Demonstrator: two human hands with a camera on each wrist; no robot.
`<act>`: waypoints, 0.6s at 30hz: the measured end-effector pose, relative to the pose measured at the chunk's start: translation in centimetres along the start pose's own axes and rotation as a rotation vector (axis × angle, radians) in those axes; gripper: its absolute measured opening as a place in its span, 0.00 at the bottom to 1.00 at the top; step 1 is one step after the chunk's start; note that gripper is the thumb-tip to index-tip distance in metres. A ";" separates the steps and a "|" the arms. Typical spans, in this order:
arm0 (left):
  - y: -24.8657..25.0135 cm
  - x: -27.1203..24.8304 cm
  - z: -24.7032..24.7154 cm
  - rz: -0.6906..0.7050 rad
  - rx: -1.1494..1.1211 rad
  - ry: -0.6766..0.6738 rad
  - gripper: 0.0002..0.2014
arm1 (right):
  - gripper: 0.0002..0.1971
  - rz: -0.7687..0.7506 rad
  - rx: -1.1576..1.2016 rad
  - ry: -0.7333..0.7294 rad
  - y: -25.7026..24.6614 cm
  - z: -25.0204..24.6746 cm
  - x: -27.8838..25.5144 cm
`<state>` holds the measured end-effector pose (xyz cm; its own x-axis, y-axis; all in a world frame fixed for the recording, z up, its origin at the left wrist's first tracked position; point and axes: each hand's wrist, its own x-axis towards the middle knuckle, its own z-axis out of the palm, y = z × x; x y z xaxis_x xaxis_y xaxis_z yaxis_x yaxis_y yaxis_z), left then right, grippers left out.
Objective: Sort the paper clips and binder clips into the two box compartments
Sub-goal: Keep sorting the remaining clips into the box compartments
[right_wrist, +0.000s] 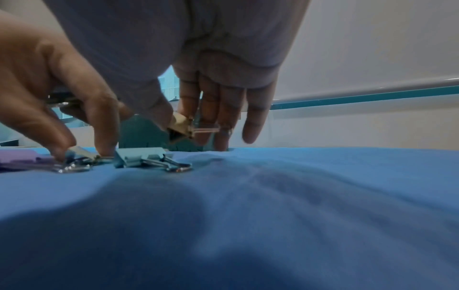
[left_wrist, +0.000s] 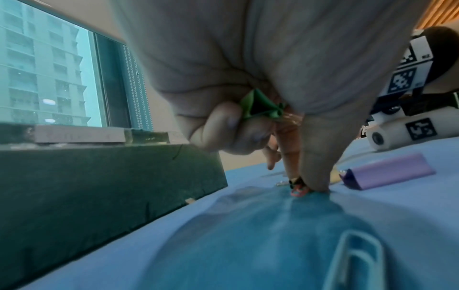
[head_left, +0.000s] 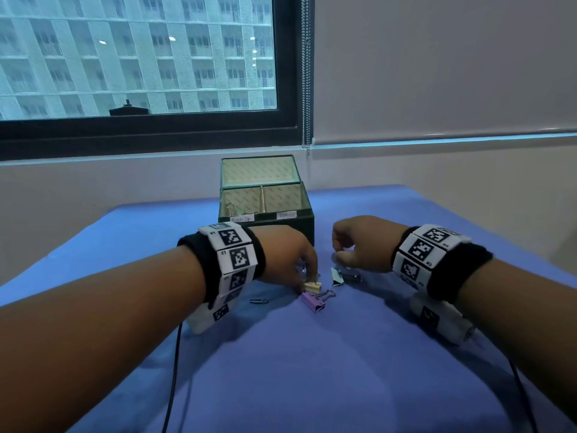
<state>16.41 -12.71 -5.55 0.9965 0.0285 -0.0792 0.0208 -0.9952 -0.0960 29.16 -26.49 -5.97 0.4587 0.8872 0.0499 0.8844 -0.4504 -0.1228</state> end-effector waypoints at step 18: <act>-10.7 -2.3 -3.4 -0.536 -1.113 0.477 0.04 | 0.15 -0.020 -0.002 -0.097 0.4 1.2 0.9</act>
<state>14.19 -2.44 -0.95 0.7702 0.6315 0.0895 0.2454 -0.4230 0.8722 29.79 -25.73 -7.12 0.4306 0.9015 -0.0437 0.8935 -0.4326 -0.1203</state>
